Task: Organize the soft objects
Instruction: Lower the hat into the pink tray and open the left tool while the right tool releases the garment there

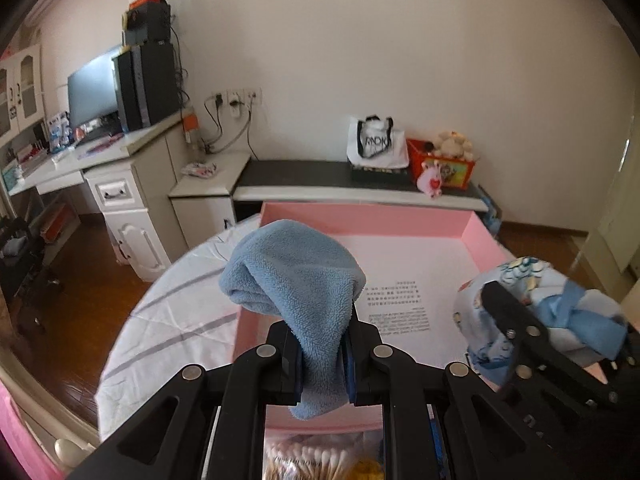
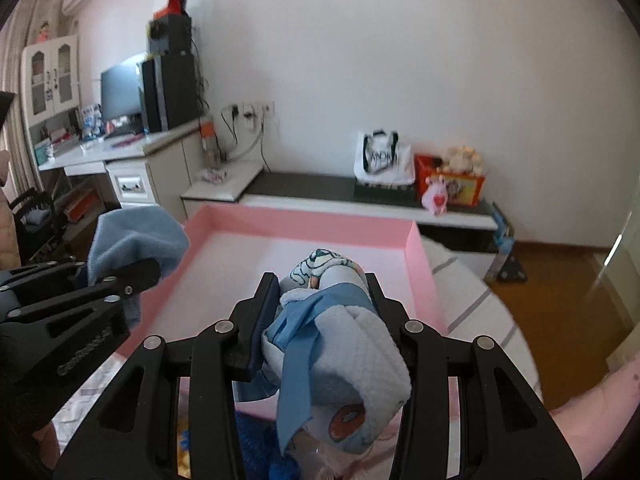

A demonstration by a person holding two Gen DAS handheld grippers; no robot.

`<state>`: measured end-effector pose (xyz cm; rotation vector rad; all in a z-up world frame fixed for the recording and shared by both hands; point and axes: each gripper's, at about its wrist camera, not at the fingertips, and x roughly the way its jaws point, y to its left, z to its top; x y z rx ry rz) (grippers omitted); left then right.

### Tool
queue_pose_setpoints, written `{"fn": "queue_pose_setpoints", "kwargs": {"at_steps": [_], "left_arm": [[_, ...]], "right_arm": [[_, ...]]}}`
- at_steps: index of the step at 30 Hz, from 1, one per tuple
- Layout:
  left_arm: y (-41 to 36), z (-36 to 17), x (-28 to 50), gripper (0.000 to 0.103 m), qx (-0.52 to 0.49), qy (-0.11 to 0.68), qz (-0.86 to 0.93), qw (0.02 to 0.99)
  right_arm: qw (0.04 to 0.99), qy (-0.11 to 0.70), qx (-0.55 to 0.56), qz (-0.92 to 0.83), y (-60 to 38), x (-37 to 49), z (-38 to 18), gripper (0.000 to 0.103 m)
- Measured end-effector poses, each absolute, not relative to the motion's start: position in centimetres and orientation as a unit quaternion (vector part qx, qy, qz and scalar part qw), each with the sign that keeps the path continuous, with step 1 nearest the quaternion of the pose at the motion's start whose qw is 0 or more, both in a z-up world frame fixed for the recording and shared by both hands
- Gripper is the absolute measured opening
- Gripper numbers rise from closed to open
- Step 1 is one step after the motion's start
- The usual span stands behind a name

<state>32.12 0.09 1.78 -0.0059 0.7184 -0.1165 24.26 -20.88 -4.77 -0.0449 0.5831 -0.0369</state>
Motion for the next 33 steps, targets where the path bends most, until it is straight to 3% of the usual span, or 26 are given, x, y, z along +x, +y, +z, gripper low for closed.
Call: {"fn": "queue_pose_setpoints", "kwargs": {"at_steps": [11, 13, 15, 17, 20, 25, 33], "left_arm": [[-1.1, 0.3, 38.5, 0.016, 0.01, 0.379, -0.046, 0.924], [-1.5, 0.2, 38.8, 0.023, 0.004, 0.371, -0.051, 0.927], [-1.4, -0.5, 38.5, 0.039, 0.002, 0.371, -0.053, 0.927], [-1.0, -0.9, 37.9, 0.056, 0.005, 0.37, -0.05, 0.928], [-0.6, -1.3, 37.4, 0.071, 0.006, 0.363, -0.028, 0.931], [-0.3, -1.8, 36.6, 0.084, -0.007, 0.358, -0.02, 0.933], [-0.9, -2.4, 35.6, 0.087, 0.0, 0.359, -0.01, 0.933]], "right_arm": [[0.953, 0.301, -0.025, -0.018, -21.2, 25.2, -7.1, 0.044], [0.954, 0.298, -0.023, -0.02, -21.2, 25.0, -7.1, 0.055], [0.956, 0.291, -0.019, -0.027, -21.3, 24.8, -7.0, 0.074], [0.958, 0.281, -0.024, -0.042, -21.4, 24.6, -6.8, 0.083], [0.959, 0.272, -0.035, -0.079, -21.9, 24.5, -6.6, 0.103], [0.958, 0.271, -0.026, -0.091, -22.5, 24.6, -6.5, 0.103], [0.958, 0.269, -0.027, -0.091, -22.5, 24.7, -6.7, 0.103]]}}
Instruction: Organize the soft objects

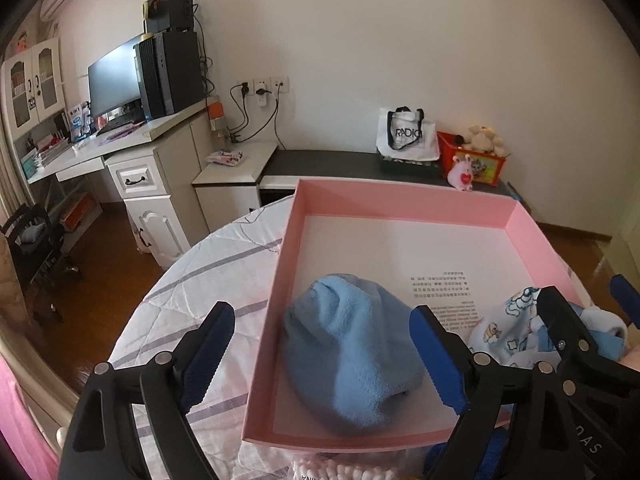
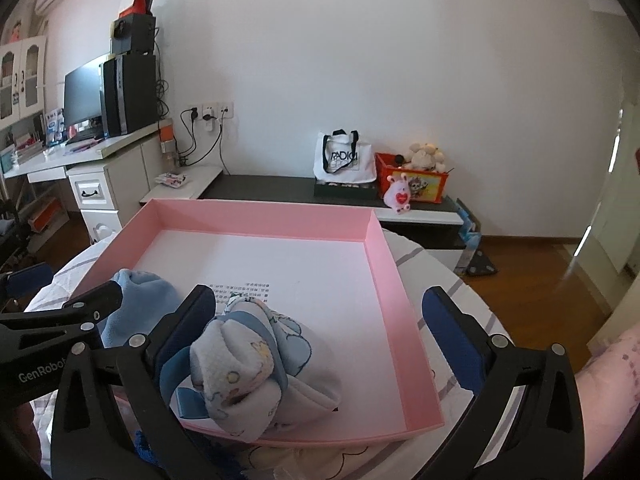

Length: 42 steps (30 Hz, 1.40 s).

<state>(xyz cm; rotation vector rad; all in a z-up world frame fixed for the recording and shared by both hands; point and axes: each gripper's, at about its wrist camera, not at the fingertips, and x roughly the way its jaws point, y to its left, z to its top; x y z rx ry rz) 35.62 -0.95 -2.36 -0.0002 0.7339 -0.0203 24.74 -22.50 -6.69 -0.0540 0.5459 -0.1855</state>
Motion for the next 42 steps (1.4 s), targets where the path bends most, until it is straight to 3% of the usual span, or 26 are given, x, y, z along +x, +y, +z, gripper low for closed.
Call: {"fn": "queue_pose_setpoints", "kwargs": {"at_steps": [23, 42], "left_arm": [[-1.8, 0.5, 31.6, 0.087, 0.02, 0.332, 0.001, 0.943], [0.2, 4.0, 15.6, 0.092, 0.005, 0.241, -0.027, 0.97]], "right_arm": [[0.965, 0.245, -0.031, -0.091, -22.2, 22.2, -3.5, 0.103], [0.984, 0.152, -0.039, -0.081, -20.4, 9.7, 2.7, 0.103]]}}
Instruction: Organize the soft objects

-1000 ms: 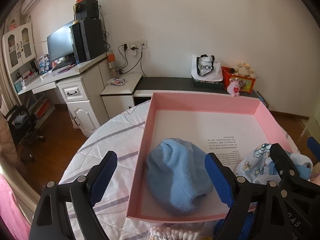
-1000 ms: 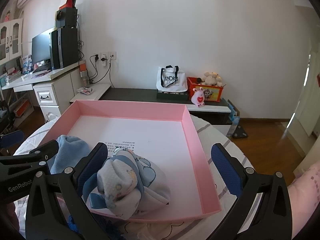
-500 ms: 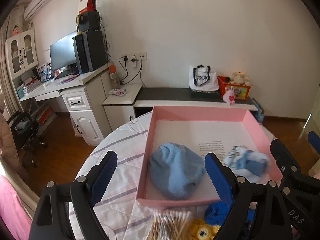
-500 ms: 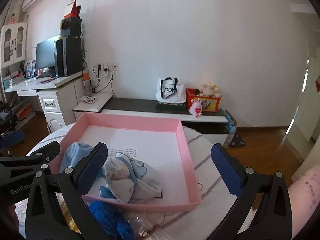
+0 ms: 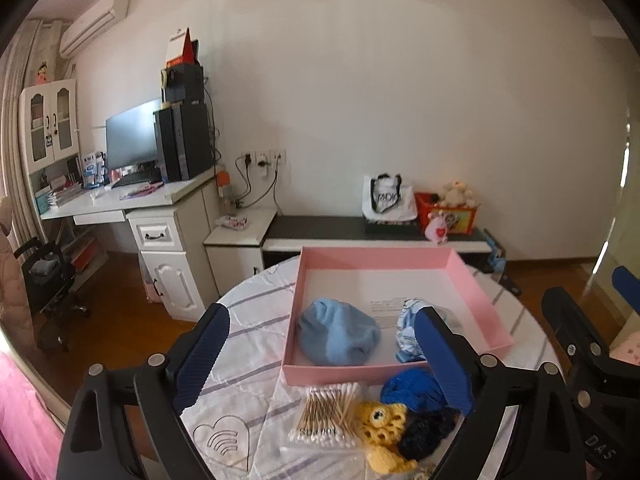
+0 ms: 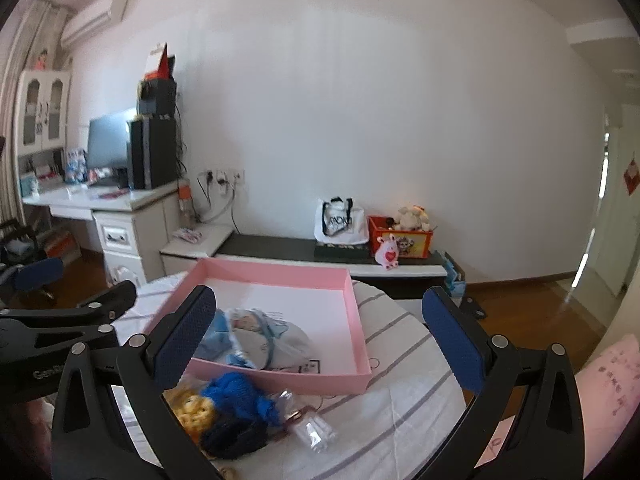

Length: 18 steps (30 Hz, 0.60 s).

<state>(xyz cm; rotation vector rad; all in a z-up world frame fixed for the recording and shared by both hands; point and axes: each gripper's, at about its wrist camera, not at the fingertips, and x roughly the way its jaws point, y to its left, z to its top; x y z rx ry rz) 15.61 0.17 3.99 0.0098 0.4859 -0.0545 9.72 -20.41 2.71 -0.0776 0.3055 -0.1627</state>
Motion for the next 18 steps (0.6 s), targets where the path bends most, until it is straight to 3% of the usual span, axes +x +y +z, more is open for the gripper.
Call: {"fn": "queue_pose_setpoints", "kwargs": {"at_steps": [18], "left_arm": [[2.7, 2.7, 1.2, 0.101, 0.001, 0.147, -0.024, 0.989]], "right_arm": [[0.993, 0.053, -0.064, -0.079, -17.8, 0.5, 6.0, 0.103]]}}
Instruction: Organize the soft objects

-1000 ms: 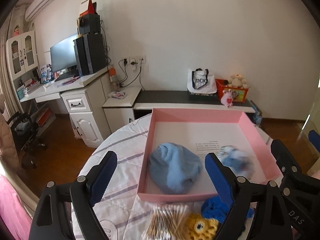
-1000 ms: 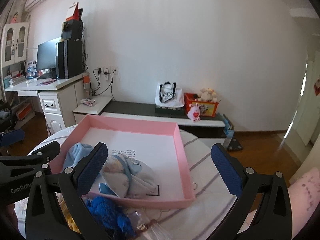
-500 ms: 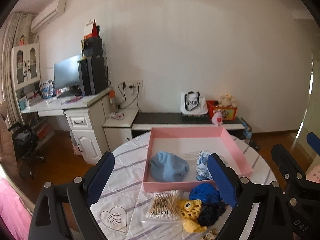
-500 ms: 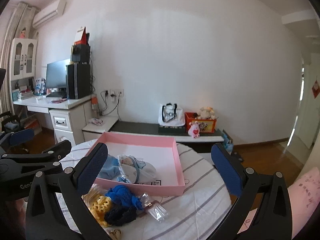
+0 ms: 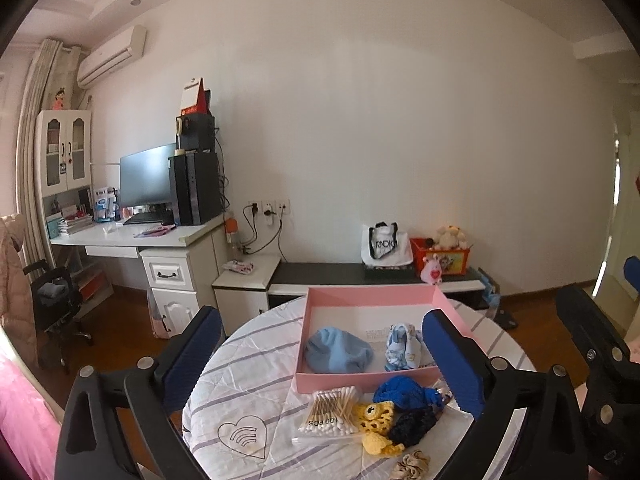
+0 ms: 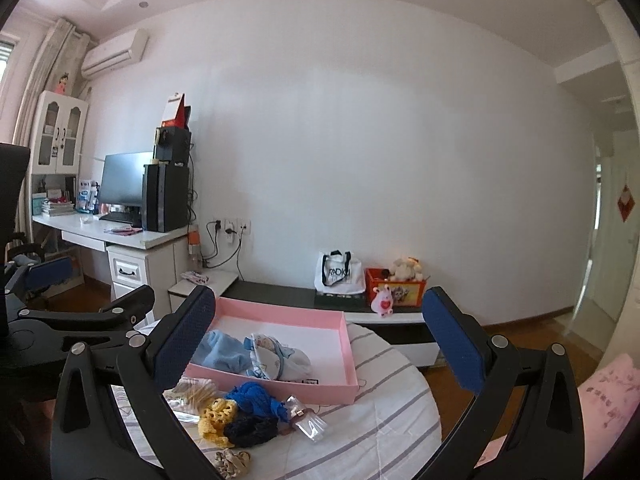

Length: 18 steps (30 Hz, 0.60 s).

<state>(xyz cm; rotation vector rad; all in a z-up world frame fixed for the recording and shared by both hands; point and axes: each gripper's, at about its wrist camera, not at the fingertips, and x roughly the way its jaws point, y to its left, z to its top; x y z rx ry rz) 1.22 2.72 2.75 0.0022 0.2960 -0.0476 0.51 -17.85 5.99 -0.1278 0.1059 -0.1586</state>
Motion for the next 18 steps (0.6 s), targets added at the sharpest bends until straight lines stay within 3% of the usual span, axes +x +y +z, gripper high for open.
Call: {"fn": "queue_pose_setpoints", "kwargs": {"at_steps": [18], "left_arm": [[1.7, 1.7, -2.3, 0.102, -0.003, 0.13, -0.012, 0.991]], "right_arm": [[0.995, 0.031, -0.062, -0.073, -17.8, -1.0, 6.2, 0.103]]}}
